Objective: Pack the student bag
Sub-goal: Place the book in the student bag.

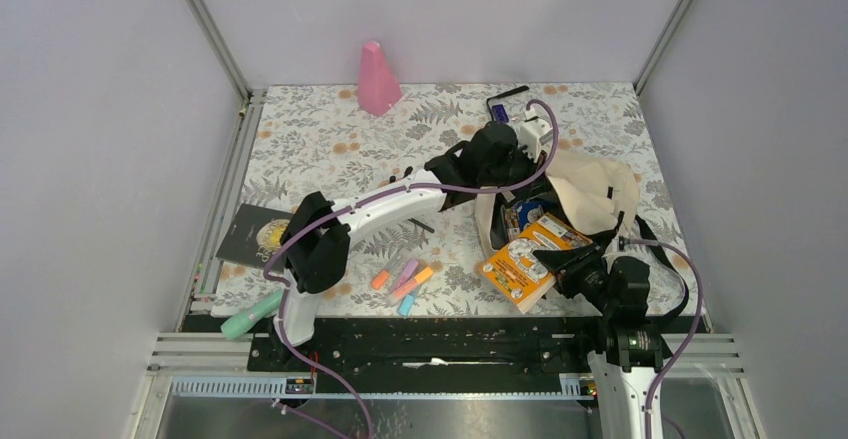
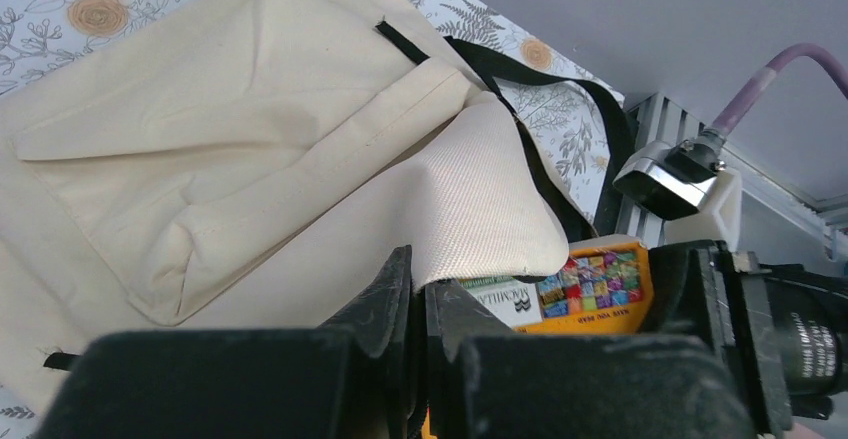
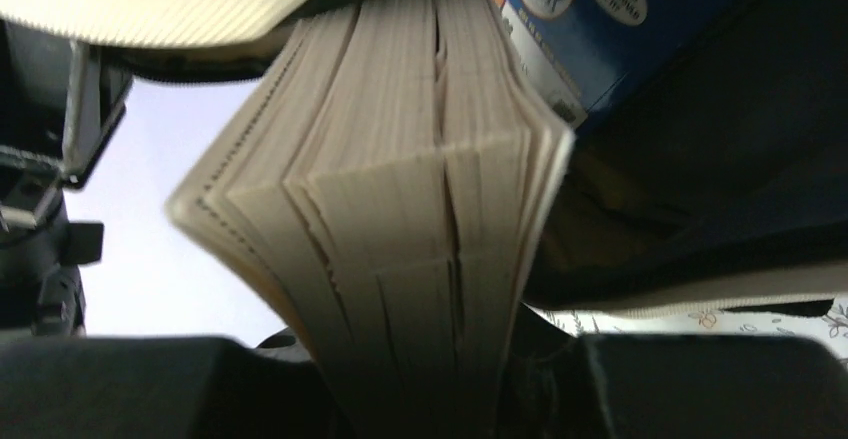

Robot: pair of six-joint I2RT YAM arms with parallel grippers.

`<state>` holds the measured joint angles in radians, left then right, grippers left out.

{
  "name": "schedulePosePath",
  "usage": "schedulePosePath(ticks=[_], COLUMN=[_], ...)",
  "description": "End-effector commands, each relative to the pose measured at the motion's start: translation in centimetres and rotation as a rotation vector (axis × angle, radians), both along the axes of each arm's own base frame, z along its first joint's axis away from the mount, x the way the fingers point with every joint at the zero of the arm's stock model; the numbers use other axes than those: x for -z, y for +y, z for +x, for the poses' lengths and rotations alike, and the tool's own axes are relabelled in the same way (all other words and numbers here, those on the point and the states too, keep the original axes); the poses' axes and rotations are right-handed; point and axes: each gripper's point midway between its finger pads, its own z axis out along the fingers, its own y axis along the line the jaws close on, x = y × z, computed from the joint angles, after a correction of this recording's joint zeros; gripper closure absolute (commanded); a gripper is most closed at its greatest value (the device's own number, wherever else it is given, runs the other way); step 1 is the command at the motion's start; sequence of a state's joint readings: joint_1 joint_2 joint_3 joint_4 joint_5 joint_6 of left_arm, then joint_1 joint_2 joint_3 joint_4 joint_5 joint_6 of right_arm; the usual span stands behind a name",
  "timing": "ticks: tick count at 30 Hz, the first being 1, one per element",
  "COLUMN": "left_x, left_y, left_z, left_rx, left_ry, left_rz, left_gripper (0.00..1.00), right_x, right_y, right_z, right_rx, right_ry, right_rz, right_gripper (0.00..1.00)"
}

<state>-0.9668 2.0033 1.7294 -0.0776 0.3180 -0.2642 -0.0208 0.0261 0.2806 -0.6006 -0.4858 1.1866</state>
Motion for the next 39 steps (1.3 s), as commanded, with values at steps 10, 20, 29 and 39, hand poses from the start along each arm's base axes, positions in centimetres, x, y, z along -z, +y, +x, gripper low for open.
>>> schedulePosePath(ticks=[10,20,29,39], left_x=[-11.2,-10.2,-9.3,-8.8], left_y=[0.4,1.8,1.4,0.3], left_z=[-1.4,-2.3,-2.5,-2.2], left_rx=[0.042,0.069,0.091,0.099], left_ry=[-0.095,-0.123,-0.1,-0.062], left_rz=[-0.254,-0.183,-0.174,-0.178], left_gripper=[1.0,1.0,1.0,1.0], right_x=[-3.1,-4.0,-3.4,-1.1], right_y=[-5.9,-12.3,-11.2,-9.3], right_z=[5.4,6.9,11.5,14.0], right_rx=[0.435,0.739,0.675,0.615], right_ry=[-0.155,-0.219,-0.247,-0.242], right_rz=[0.075,-0.132,-0.101,-0.295], right_gripper=[1.0,1.0,1.0,0.83])
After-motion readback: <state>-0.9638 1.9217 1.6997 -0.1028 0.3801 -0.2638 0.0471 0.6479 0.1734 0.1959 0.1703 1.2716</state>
